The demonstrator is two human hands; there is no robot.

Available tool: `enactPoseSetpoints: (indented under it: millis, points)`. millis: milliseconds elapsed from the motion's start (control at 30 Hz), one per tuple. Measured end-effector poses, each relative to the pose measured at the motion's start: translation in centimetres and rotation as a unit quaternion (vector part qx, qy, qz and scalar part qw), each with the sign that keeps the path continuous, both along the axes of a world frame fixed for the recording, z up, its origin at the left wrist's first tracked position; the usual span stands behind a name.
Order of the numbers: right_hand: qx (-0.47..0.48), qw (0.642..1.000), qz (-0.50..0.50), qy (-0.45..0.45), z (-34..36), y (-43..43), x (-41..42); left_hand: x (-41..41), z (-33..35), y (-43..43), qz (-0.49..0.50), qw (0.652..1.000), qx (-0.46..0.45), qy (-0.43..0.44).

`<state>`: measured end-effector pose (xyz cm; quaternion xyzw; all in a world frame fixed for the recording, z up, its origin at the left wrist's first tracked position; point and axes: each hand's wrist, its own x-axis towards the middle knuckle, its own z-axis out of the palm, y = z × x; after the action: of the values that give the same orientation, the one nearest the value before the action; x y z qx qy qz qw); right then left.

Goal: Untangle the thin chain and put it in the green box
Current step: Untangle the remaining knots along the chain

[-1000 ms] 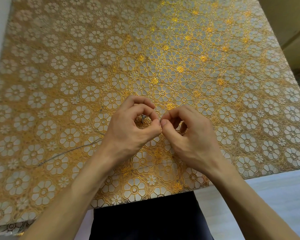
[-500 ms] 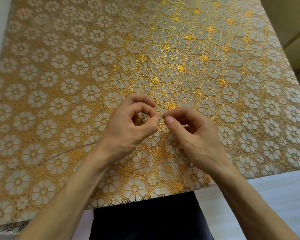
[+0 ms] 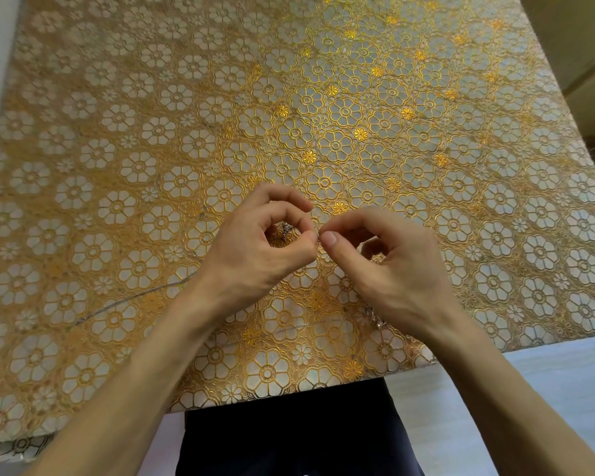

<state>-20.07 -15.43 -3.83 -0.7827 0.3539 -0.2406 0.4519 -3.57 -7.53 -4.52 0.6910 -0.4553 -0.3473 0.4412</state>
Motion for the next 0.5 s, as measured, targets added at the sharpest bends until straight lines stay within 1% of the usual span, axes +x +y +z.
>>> enactPoseSetpoints:
  millis: [167,267,367,433,500]
  points:
    - [-0.026,0.998,0.049,0.042,0.1,-0.6,0.2,0.2,0.1,0.1,-0.026,0.999,0.023,-0.009]
    - [-0.03,0.992,0.088,0.08,0.5,-0.9,0.1,0.3,-0.2,0.0,-0.045,0.998,0.035,-0.039]
    - [-0.017,0.987,0.106,0.117,0.9,-1.2,0.1,0.3,-0.3,-0.1,-0.068,0.995,0.04,-0.067]
    - [0.0,0.986,0.107,0.126,0.9,-1.2,0.1,0.3,-0.2,-0.2,-0.081,0.993,0.051,-0.075]
    - [0.055,0.987,0.099,0.117,0.9,-1.3,0.0,0.4,-0.1,-0.3,-0.089,0.99,0.065,-0.083]
